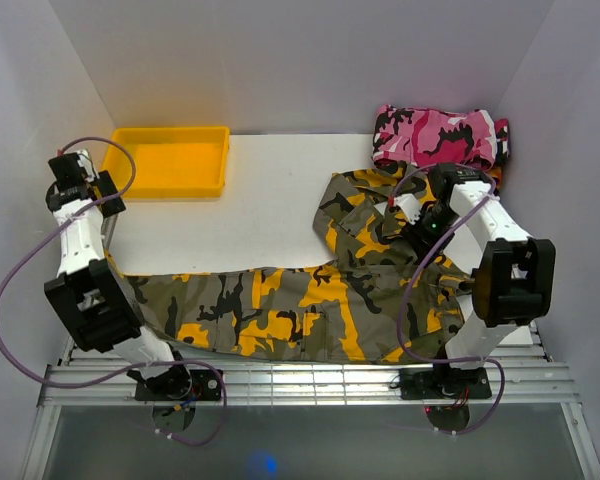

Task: Fold and stack the trousers
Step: Flatten the trousers out

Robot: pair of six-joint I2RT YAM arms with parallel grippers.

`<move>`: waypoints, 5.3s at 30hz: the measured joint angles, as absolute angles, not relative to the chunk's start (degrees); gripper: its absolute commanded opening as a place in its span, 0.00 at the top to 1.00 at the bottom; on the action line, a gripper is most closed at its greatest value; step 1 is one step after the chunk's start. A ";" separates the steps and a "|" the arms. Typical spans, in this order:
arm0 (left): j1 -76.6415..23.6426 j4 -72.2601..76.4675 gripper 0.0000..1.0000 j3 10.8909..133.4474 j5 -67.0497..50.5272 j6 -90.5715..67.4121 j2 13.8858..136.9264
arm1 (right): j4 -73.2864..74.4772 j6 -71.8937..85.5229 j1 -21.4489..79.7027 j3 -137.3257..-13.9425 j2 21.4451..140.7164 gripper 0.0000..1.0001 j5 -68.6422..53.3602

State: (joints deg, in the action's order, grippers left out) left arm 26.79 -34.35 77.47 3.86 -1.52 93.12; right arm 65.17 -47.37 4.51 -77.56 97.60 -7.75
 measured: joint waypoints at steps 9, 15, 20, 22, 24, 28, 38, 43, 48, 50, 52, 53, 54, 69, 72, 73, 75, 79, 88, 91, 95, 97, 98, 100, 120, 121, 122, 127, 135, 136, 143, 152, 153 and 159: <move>35.88 -35.42 0.29 64.20 -3.25 18.68 73.14 | 69.65 -50.22 4.60 -70.78 90.87 0.47 -8.25; 35.99 -39.72 0.35 55.86 -8.27 25.30 73.82 | 69.01 -50.17 6.15 -65.43 90.87 0.49 -9.26; 35.92 -40.34 0.35 55.88 -10.41 27.70 77.47 | 65.63 -49.74 7.22 -59.51 91.26 0.50 -7.92; 35.92 -40.69 0.34 55.86 -11.38 28.73 79.13 | 62.65 -49.19 6.81 -56.66 92.31 0.51 -5.56; 35.92 -41.71 0.33 55.86 -12.97 29.82 80.14 | 59.72 -48.64 5.32 -54.72 94.41 0.51 -3.14; 35.92 -45.54 0.32 56.40 -19.07 32.36 80.25 | 58.61 -48.12 -1.30 -55.57 97.89 0.53 0.08; 26.17 -51.24 0.29 66.37 -37.15 36.60 77.47 | 55.66 -53.17 -14.57 -62.37 100.77 0.42 9.32; 18.96 -47.59 0.30 69.41 -39.81 30.52 80.40 | 62.54 -52.34 -11.90 -85.03 101.93 0.20 0.25; 18.83 -42.39 0.30 68.66 -36.38 24.12 88.01 | 63.05 -46.78 -2.74 -104.97 103.09 0.18 -9.13; 19.05 -41.82 0.29 66.85 -35.55 22.50 88.58 | 62.19 -43.64 2.94 -108.01 104.14 0.17 -10.22; 19.05 -41.78 0.29 66.02 -35.29 21.41 88.31 | 60.93 -40.12 9.65 -111.20 107.39 0.16 -10.31; 19.05 -41.69 0.29 65.91 -35.24 20.93 88.14 | 60.12 -38.65 12.34 -112.81 109.47 0.12 -10.20; 19.05 -41.25 0.29 65.69 -35.16 20.43 87.77 | 58.85 -36.80 15.59 -115.09 112.88 0.11 -9.98; 19.05 -39.81 0.28 59.40 -33.56 17.56 83.33 | 48.62 -25.19 26.81 -121.60 136.97 0.47 3.70; 19.05 -39.79 0.29 59.40 -33.58 17.32 83.33 | 48.49 -25.63 26.74 -121.60 137.21 0.84 2.94; 19.05 -39.77 0.29 59.40 -33.63 17.26 83.33 | 48.64 -25.85 26.74 -121.60 137.08 0.92 2.00; 19.05 -39.83 0.30 59.55 -34.04 17.02 83.33 | 48.84 -26.48 26.74 -120.64 135.92 0.92 -0.78; 19.05 -40.07 0.32 62.46 -36.58 16.25 83.33 | 49.50 -30.39 26.59 -110.59 125.05 0.92 -8.95; 16.99 -38.24 0.33 74.63 -46.63 15.77 83.37 | 49.80 -50.61 27.57 -78.54 82.72 0.87 -19.97; 12.43 -37.32 0.28 77.78 -47.29 15.59 84.51 | 51.37 -56.75 27.90 -67.37 78.89 0.45 -19.46; 3.53 -35.59 0.24 84.73 -45.65 14.94 90.24 | 52.64 -59.33 27.94 -56.49 78.59 0.03 -16.12; -2.57 -34.87 0.22 89.91 -44.40 15.16 95.48 | 52.53 -58.72 27.86 -55.70 77.36 0.04 -15.33; -5.72 -35.51 0.22 93.49 -43.68 15.59 98.67 | 51.48 -57.95 27.55 -55.83 75.64 0.06 -15.27; -11.51 -36.07 0.23 101.45 -42.83 16.80 106.00 | 49.01 -56.03 26.63 -56.31 71.42 0.07 -15.66; -25.52 -15.92 0.25 90.98 -39.64 5.10 104.75 | 39.27 -14.09 -26.02 -56.49 79.66 0.10 -29.04; -25.52 -15.42 0.25 87.46 -39.31 5.37 98.74 | 34.81 -6.17 -27.79 -52.73 79.75 0.10 -33.52; -25.61 -14.79 0.25 85.03 -38.89 5.61 94.87 | 30.37 0.03 -28.53 -49.08 79.75 0.07 -36.01; -25.58 -16.97 0.25 74.00 -35.62 6.44 86.89 | 9.87 23.97 -28.32 -42.13 88.68 0.07 -44.01; -25.56 -18.24 0.25 70.74 -34.54 5.96 85.45 | -4.58 34.83 -27.03 -42.09 96.99 0.11 -45.28; -25.56 -18.24 0.24 70.74 -34.39 5.96 85.45 | -5.98 36.25 -26.72 -42.09 97.93 0.16 -45.91; -25.19 -19.27 0.25 70.63 -33.52 5.98 85.12 | -9.80 40.53 -25.45 -44.21 101.19 0.60 -46.72; -24.21 -20.16 0.25 68.69 -33.06 5.96 81.73 | -5.37 38.72 -24.32 -54.30 100.82 0.92 -48.47; -23.81 -20.18 0.25 68.66 -33.10 5.82 81.56 | -4.64 38.30 -24.08 -55.48 100.51 0.92 -48.64; -12.16 -20.47 0.22 67.22 -40.77 0.47 79.88 | 0.84 34.89 -18.81 -66.63 97.97 0.92 -50.41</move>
